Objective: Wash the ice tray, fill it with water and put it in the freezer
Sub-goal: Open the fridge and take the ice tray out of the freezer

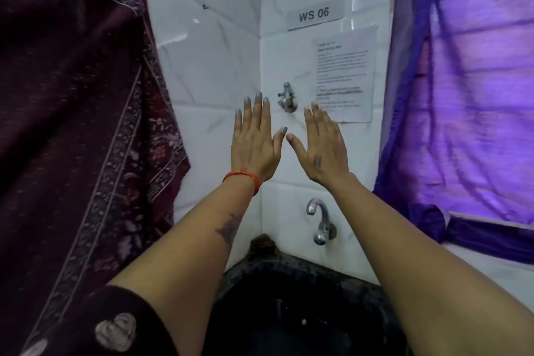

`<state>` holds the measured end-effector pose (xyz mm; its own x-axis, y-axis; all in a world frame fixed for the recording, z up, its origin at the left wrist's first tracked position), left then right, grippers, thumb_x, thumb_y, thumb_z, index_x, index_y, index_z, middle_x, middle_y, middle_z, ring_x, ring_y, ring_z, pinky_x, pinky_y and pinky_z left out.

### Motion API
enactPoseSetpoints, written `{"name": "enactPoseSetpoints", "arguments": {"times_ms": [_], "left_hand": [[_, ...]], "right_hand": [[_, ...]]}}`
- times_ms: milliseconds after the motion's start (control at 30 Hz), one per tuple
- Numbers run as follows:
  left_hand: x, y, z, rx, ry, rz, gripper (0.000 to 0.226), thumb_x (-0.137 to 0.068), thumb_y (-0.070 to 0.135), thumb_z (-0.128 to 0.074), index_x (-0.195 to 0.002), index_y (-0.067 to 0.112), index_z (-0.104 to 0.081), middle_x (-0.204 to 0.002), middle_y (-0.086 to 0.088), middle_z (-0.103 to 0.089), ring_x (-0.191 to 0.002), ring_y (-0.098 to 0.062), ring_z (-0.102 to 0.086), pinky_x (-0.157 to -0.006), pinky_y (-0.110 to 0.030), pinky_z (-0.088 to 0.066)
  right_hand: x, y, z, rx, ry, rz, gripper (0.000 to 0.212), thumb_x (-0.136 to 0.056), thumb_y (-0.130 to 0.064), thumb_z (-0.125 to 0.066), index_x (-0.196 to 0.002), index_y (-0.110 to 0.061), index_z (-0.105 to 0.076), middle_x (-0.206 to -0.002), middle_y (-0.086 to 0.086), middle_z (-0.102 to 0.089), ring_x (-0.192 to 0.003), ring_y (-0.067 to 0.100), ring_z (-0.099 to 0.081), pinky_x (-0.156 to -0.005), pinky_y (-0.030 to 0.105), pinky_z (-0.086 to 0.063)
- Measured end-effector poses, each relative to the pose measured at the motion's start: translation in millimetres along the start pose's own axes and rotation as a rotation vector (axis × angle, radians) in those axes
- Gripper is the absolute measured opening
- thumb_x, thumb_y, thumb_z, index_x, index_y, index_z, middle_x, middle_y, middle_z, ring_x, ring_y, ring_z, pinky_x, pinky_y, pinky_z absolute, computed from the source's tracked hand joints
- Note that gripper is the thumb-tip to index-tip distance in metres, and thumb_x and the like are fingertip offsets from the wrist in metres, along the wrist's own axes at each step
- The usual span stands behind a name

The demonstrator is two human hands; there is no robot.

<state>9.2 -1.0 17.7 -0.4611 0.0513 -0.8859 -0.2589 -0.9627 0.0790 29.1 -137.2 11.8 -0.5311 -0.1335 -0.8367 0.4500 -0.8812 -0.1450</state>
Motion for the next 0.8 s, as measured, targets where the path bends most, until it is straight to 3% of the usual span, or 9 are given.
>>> {"name": "enactPoseSetpoints", "arguments": {"times_ms": [167, 300, 400, 533, 700, 800], "left_hand": [[37.1, -28.2, 28.7, -0.110, -0.035, 0.049, 0.064, -0.101, 0.041, -0.025, -0.150, 0.008, 0.000, -0.160, -0.007, 0.004, -0.147, -0.024, 0.010, -0.117, -0.033, 0.012], [63.4, -49.2, 52.2, -0.212, -0.044, 0.080, 0.073, -0.092, 0.050, -0.008, -0.150, 0.006, -0.005, -0.160, -0.009, -0.001, -0.148, -0.025, 0.005, -0.117, -0.033, 0.011], [83.0, -64.7, 68.4, -0.293, -0.047, 0.117, 0.075, -0.090, 0.050, -0.006, -0.150, 0.006, -0.009, -0.160, -0.009, -0.004, -0.148, -0.026, 0.002, -0.117, -0.034, 0.011], [113.9, -81.8, 91.7, -0.370, -0.059, 0.229, 0.068, -0.095, 0.046, -0.016, -0.150, 0.006, -0.010, -0.160, -0.009, -0.005, -0.148, -0.025, 0.003, -0.118, -0.036, 0.009], [160.9, -89.5, 125.8, -0.486, -0.064, 0.382, 0.075, -0.088, 0.048, -0.004, -0.150, 0.007, -0.008, -0.160, -0.007, -0.003, -0.148, -0.024, 0.005, -0.117, -0.033, 0.012], [193.6, -92.5, 151.2, -0.574, -0.065, 0.454, 0.075, -0.089, 0.049, -0.004, -0.150, 0.007, -0.009, -0.160, -0.007, -0.004, -0.148, -0.024, 0.004, -0.117, -0.034, 0.011]], "right_hand": [[23.7, -41.8, -14.4, -0.062, -0.050, 0.062, 0.070, -0.097, -0.053, -0.028, -0.151, -0.013, -0.010, -0.160, 0.004, -0.003, -0.148, 0.019, -0.001, -0.121, 0.036, -0.003], [37.1, -72.9, -25.6, -0.164, -0.088, 0.095, 0.070, -0.097, -0.053, -0.028, -0.151, -0.014, -0.009, -0.160, 0.003, -0.002, -0.148, 0.019, -0.002, -0.120, 0.035, -0.003], [47.5, -99.2, -38.1, -0.247, -0.129, 0.153, 0.071, -0.096, -0.055, -0.026, -0.151, -0.014, -0.010, -0.161, 0.003, -0.003, -0.148, 0.019, -0.003, -0.121, 0.036, -0.005], [66.3, -133.0, -53.2, -0.389, -0.194, 0.222, 0.073, -0.095, -0.058, -0.025, -0.151, -0.015, -0.011, -0.160, 0.002, -0.004, -0.148, 0.018, -0.003, -0.121, 0.037, -0.005], [98.8, -177.4, -63.4, -0.556, -0.248, 0.324, 0.071, -0.096, -0.054, -0.029, -0.151, -0.012, -0.015, -0.160, 0.005, -0.008, -0.148, 0.019, -0.006, -0.120, 0.040, -0.010], [124.7, -209.5, -67.6, -0.639, -0.301, 0.390, 0.077, -0.092, -0.061, -0.021, -0.150, -0.011, -0.017, -0.160, 0.007, -0.010, -0.147, 0.021, -0.008, -0.120, 0.041, -0.011]]}}
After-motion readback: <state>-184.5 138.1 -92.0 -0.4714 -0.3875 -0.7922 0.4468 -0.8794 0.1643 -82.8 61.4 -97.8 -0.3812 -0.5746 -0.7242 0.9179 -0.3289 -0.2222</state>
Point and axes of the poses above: each hand's wrist, its own x-axis away from the middle knuckle, its own z-axis out of the back of the hand, y = z × x, the point moved 2 cm from there along -x, towards the middle knuckle
